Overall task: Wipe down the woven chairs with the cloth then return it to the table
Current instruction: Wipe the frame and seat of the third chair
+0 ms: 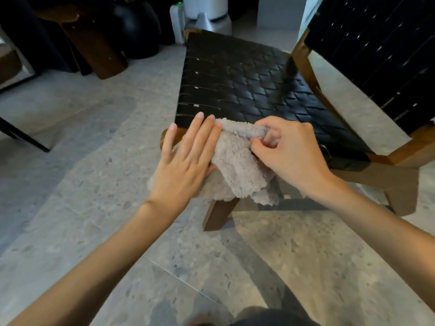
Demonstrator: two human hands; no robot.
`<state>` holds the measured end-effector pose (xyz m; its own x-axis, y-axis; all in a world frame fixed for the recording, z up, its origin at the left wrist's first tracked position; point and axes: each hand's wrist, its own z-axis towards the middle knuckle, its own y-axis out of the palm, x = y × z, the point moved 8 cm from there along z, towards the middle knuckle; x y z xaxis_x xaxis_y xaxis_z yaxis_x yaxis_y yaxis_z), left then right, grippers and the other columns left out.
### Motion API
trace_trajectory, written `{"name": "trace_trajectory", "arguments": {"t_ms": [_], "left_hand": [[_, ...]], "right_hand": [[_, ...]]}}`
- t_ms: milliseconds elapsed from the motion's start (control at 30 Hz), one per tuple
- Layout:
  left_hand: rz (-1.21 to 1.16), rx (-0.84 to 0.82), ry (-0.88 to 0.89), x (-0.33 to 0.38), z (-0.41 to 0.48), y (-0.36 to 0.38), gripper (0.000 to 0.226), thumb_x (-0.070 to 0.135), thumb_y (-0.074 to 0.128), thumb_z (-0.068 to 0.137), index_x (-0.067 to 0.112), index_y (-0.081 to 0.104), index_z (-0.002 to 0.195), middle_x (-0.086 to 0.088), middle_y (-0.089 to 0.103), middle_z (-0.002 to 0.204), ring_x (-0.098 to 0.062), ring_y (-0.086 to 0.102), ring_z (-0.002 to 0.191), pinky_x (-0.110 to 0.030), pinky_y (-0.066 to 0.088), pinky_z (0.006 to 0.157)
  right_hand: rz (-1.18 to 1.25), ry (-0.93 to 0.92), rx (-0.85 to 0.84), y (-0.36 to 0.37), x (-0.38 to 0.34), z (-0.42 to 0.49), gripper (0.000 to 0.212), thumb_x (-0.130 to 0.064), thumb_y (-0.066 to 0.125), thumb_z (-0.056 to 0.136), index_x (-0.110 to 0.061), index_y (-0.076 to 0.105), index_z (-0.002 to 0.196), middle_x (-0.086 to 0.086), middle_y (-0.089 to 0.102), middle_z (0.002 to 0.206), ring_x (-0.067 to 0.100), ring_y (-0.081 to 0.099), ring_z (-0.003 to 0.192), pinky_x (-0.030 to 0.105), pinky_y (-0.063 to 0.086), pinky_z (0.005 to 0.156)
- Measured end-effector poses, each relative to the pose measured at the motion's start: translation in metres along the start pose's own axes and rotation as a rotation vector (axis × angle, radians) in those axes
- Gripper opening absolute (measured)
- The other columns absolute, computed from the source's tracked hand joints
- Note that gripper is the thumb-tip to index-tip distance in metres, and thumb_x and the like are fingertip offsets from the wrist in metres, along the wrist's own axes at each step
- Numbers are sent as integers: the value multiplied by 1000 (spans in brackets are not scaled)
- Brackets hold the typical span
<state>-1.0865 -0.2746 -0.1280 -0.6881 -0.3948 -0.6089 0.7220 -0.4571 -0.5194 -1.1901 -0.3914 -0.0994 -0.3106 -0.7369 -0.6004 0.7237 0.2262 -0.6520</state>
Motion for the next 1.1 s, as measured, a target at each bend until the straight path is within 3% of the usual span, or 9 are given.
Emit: {"name": "trace_trajectory", "arguments": {"t_ms": [233,400,533,600,667,733,800,933,1100], "left_hand": [[41,-42,147,100,45,-12,81,36,47,92,1,0,147,-11,23,156,-27,19,144,-52,-2,113],[-40,-7,249,178,80,-20,65,21,28,91,-2,-3,144,-12,23,155,-29,20,144,-48,4,113],[-104,-27,310,231,103,-24,67,21,35,90,-1,2,143,-11,29,153,-27,25,142,-45,10,113],[-93,-16,338,253,112,-26,64,19,31,91,-2,2,144,-11,28,154,-26,24,143,-45,11,115],[-98,-45,369,269,118,-26,66,20,33,93,-2,-1,145,-13,22,155,-28,19,144,-46,8,115],[-144,-71,380,274,120,-29,65,20,35,93,1,4,147,-13,22,156,-28,20,144,-43,13,116],[-197,-75,364,267,118,-30,67,21,44,92,5,11,148,-10,26,155,-24,30,140,-35,30,111],[-261,-72,313,232,98,-34,86,24,70,81,7,19,147,-7,35,150,-20,49,120,-28,45,88],[-188,-108,238,175,35,-34,83,9,72,75,9,26,144,-5,29,151,-23,40,114,-31,49,81]], "right_hand": [[-89,61,87,-55,83,-31,13,-14,64,87,-24,65,96,-7,61,62,5,60,61,16,45,56],[-143,104,138,-92,145,-57,15,-13,62,90,-17,63,104,-2,61,67,9,58,61,21,46,57],[-173,211,153,-117,195,-75,14,-20,60,92,-20,58,106,-1,66,73,10,62,66,32,54,65],[-168,238,177,-128,213,-82,13,-20,60,92,-20,58,105,-4,65,75,7,61,66,27,54,66],[-144,259,206,-135,225,-87,14,-20,61,92,-18,59,106,-9,62,76,2,58,64,11,49,64],[-94,285,237,-135,230,-91,17,-18,60,92,-17,59,109,-11,59,77,-5,55,62,0,41,62],[-24,298,258,-131,229,-95,18,-17,59,93,-16,59,111,-10,61,80,-7,55,63,-3,38,61],[145,224,181,-111,219,-95,23,-18,60,93,-17,61,117,-11,65,97,-8,61,80,3,46,72],[170,80,-78,-61,180,-95,27,-32,59,94,-27,62,120,-11,70,92,2,65,82,15,53,68]]}}
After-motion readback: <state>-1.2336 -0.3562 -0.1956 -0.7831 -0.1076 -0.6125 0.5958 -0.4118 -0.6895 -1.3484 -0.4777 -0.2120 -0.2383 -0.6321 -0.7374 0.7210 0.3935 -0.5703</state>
